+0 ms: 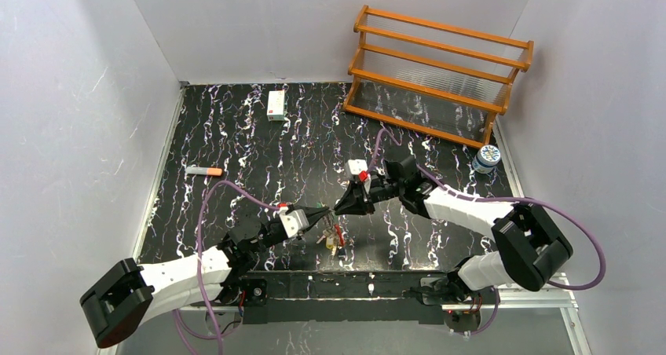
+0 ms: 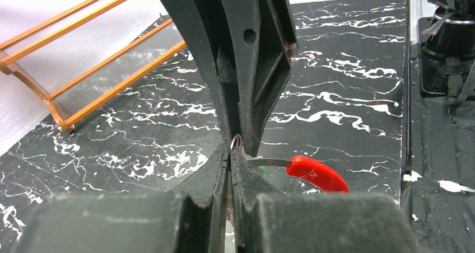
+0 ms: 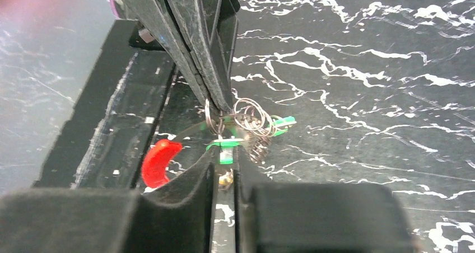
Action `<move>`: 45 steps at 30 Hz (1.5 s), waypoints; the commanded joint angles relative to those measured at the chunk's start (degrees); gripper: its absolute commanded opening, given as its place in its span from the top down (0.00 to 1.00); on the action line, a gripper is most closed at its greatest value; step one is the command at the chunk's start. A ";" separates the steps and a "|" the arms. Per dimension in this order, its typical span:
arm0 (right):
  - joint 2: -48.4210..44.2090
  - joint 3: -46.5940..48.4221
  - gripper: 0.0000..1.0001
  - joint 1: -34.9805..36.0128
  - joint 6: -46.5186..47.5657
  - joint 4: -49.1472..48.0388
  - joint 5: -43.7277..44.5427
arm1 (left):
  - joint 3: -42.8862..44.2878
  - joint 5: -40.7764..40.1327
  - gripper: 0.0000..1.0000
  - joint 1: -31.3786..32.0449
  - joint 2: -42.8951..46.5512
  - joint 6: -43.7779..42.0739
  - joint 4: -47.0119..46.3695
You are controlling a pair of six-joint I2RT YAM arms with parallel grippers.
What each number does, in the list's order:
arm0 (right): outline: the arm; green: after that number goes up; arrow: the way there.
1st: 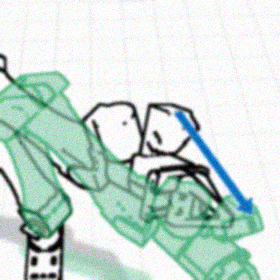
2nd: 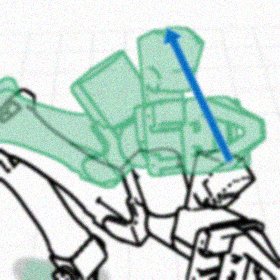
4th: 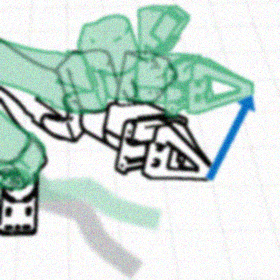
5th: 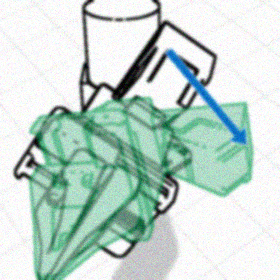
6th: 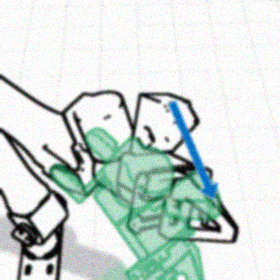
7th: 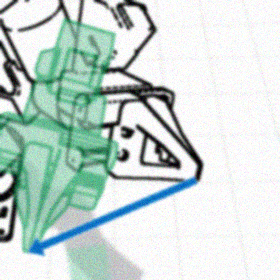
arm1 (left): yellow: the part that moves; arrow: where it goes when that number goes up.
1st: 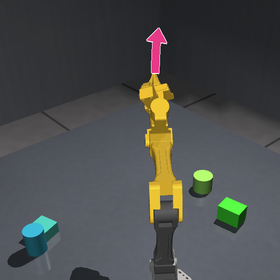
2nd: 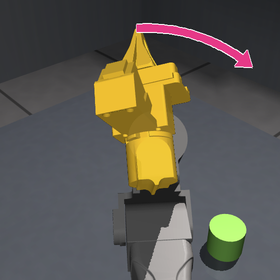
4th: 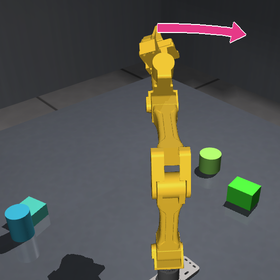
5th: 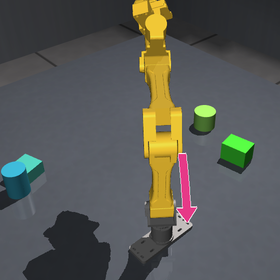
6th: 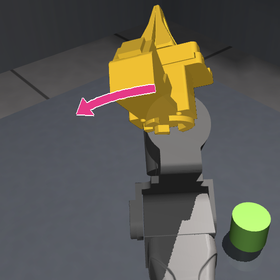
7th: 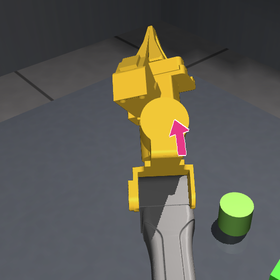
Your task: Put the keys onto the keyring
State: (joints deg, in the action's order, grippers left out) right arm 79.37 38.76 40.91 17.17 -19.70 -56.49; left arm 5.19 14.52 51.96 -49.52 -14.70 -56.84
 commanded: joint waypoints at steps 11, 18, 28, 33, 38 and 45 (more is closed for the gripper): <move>-7.40 -4.54 0.49 0.29 -3.93 -13.62 2.01 | 0.79 1.29 1.00 0.11 -0.05 0.37 -3.90; -4.45 -4.27 0.60 1.05 -7.15 -18.10 0.55 | 0.79 1.23 1.00 0.07 0.03 0.53 -3.89; -3.39 -3.89 0.58 1.53 -6.06 -16.86 -0.11 | 0.61 1.06 1.00 0.11 0.13 0.55 -3.92; -2.34 -2.95 0.70 2.01 -5.68 -16.50 0.22 | 0.85 1.24 1.00 0.07 -0.09 0.36 -3.92; -1.70 -1.16 0.99 2.13 -3.02 -11.94 1.09 | 0.87 0.82 1.00 0.08 0.18 0.24 -3.90; -5.16 0.30 0.99 2.10 2.89 -3.18 5.84 | 0.45 -2.79 0.73 0.10 1.27 -0.95 -3.77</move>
State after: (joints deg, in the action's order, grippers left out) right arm 76.84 36.01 42.81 15.73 -28.99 -53.98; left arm 5.19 13.91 51.94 -49.78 -14.68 -57.45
